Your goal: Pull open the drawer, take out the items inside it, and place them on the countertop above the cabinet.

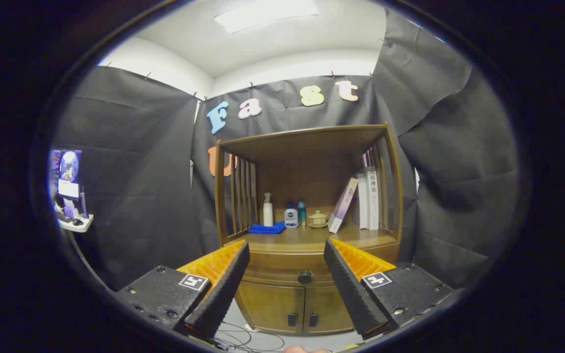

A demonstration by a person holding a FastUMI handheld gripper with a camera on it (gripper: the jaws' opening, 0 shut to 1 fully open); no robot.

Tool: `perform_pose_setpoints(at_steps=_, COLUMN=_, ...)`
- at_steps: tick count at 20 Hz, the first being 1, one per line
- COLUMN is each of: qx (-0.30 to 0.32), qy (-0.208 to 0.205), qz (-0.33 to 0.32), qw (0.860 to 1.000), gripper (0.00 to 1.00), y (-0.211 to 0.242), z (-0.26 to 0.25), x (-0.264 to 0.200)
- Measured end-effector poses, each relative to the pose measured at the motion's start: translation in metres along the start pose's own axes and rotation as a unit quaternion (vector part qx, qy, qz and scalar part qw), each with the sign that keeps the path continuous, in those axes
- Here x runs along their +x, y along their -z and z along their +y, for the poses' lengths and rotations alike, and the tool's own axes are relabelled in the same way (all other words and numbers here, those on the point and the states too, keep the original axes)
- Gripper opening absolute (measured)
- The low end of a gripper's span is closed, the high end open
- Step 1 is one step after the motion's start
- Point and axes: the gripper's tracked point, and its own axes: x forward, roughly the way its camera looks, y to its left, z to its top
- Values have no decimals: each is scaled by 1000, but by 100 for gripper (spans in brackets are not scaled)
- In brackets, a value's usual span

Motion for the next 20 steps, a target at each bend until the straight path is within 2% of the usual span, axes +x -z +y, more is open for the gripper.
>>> perform_pose_setpoints(at_steps=7, qx=-10, qy=6, qz=-13, qw=1000, gripper=99, y=-19, z=-17, x=-2)
perform_pose_setpoints(at_steps=11, qx=16, qy=14, qz=-8, qw=1000, gripper=99, y=-10, z=-28, x=11)
perform_pose_setpoints(at_steps=17, qx=6, qy=33, qz=33, qw=999, gripper=99, y=40, z=-43, x=46)
perform_pose_setpoints(at_steps=20, qx=24, qy=35, qz=58, qw=997, gripper=99, y=65, z=-39, x=61)
